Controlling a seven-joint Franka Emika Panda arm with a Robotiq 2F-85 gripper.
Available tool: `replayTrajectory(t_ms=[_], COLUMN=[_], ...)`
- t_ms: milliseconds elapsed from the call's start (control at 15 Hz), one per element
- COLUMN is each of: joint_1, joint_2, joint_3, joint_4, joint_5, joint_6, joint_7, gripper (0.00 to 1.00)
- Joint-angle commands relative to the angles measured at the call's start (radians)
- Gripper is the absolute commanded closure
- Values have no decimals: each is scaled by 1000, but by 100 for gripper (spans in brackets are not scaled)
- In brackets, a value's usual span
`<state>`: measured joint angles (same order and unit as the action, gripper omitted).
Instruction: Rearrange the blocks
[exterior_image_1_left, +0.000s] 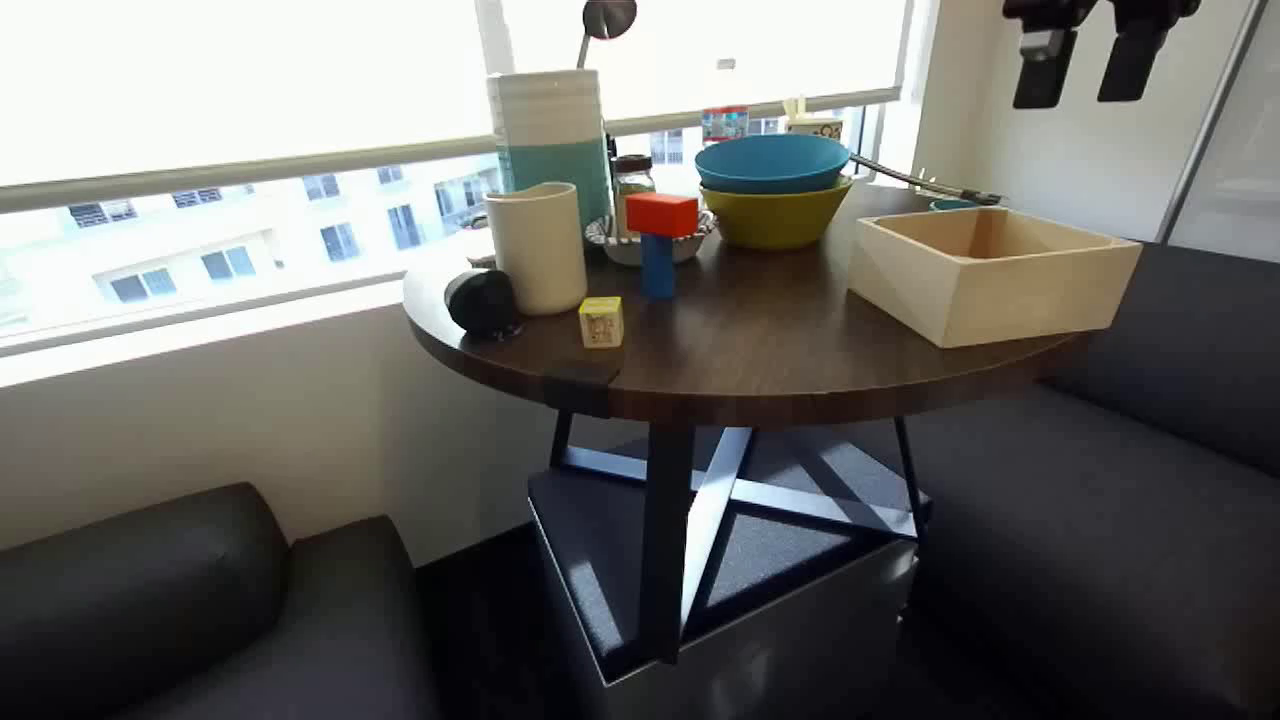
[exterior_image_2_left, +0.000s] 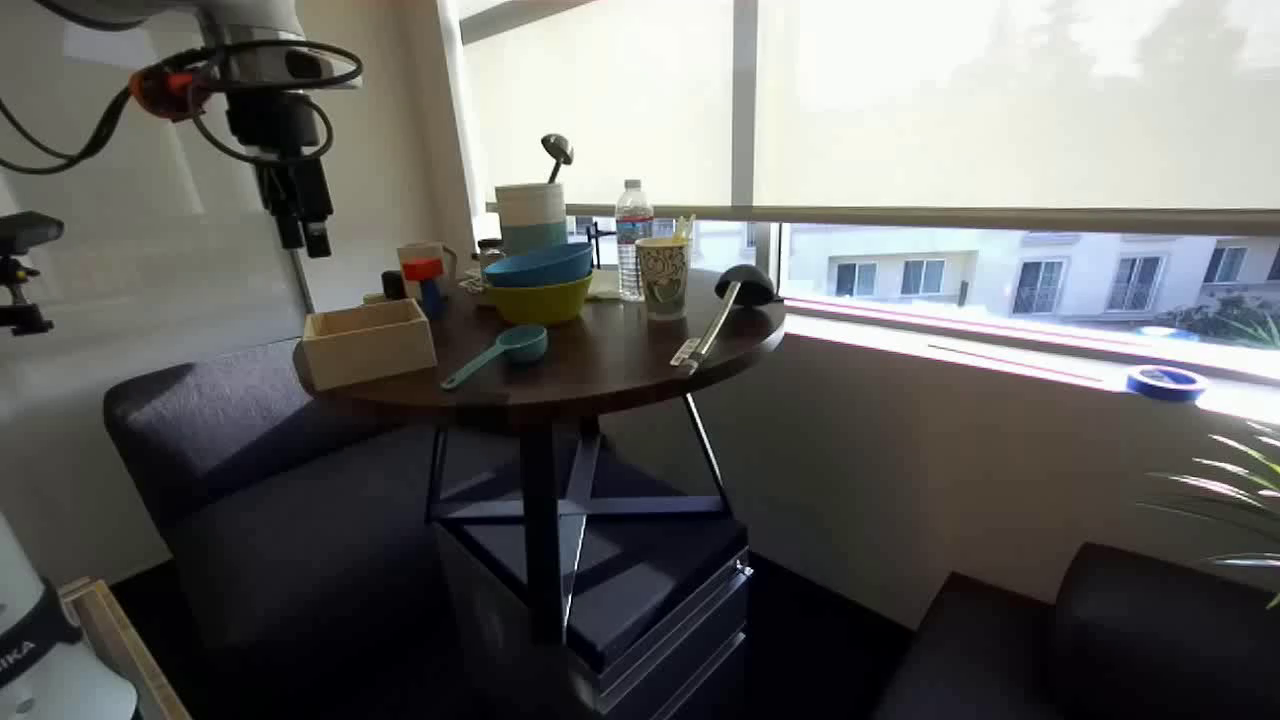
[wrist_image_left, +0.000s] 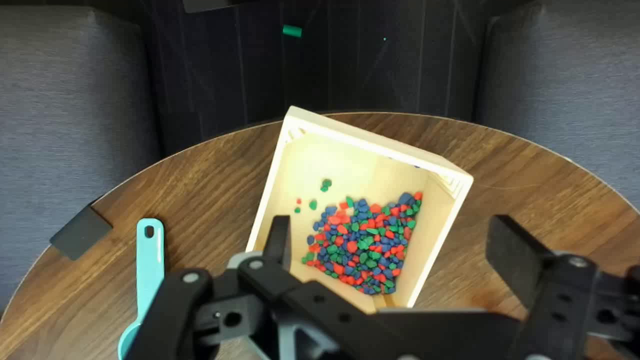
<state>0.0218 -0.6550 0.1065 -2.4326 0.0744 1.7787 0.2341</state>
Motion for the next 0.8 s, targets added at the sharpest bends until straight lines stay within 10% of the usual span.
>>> replayTrajectory(t_ms=[0,467,733], joint_1=[-2,12,49], joint_2=[1,31,73], joint_3=[1,11,48], joint_4=[3,23,48], joint_5=[0,3,-23], joint_6=[-3,15,227], joint_7=[-1,-17,-73], gripper=[0,0,0])
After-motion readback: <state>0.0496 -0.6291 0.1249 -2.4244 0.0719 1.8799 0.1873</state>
